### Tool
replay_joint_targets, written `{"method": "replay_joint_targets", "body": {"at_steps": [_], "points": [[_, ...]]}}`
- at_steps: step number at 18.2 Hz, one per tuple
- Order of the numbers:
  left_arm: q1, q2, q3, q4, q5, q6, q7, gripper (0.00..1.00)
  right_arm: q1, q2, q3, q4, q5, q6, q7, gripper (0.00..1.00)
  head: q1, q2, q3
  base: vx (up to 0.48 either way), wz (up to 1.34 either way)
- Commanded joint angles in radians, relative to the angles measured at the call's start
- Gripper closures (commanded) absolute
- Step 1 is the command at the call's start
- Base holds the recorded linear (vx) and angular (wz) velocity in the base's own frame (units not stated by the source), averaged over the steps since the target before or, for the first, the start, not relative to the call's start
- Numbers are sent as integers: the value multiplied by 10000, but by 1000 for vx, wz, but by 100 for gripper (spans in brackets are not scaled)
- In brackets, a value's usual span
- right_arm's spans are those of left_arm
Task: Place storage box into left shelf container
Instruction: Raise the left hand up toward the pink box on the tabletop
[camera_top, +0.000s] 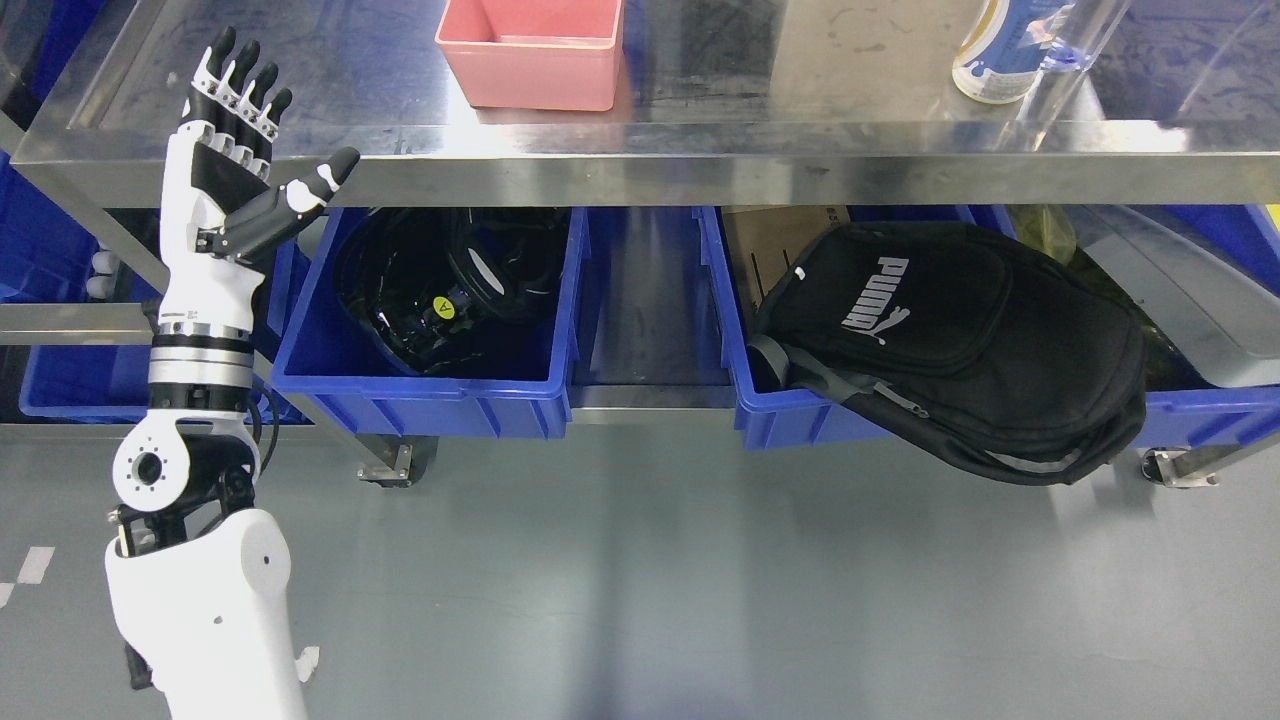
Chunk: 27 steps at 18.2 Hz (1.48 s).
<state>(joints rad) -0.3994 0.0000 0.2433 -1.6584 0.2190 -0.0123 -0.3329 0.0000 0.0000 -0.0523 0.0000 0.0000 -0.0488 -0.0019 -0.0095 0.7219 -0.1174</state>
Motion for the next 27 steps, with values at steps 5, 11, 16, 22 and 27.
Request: {"method": "replay_joint_targets", "body": {"at_steps": [5, 11, 16, 22, 27], "points": [[-1065, 563, 251, 78, -42, 31, -427, 0, -45, -174, 1, -175, -215, -3, 4, 0, 0, 0, 0, -3, -38], [-3016, 4702, -1184, 1427, -58, 476, -2513, 0, -30, -174, 1, -175, -215, -3, -11, 0, 0, -1, 0, -4, -31], [-3935, 6582, -4484, 2040, -529, 338, -4382, 0, -30, -174, -14, -175, -215, -3, -11, 0, 0, -1, 0, 6, 20], [-5836, 6229, -6160, 4018, -3186, 323, -5430, 2, -30, -174, 1, -175, -215, -3, 4, 0, 0, -1, 0, 0, 2], [-7217, 5066, -6970, 4190, -3325, 338, -5430, 4, -30, -174, 1, -175, -215, -3, -11, 0, 0, -1, 0, 0, 0]]}}
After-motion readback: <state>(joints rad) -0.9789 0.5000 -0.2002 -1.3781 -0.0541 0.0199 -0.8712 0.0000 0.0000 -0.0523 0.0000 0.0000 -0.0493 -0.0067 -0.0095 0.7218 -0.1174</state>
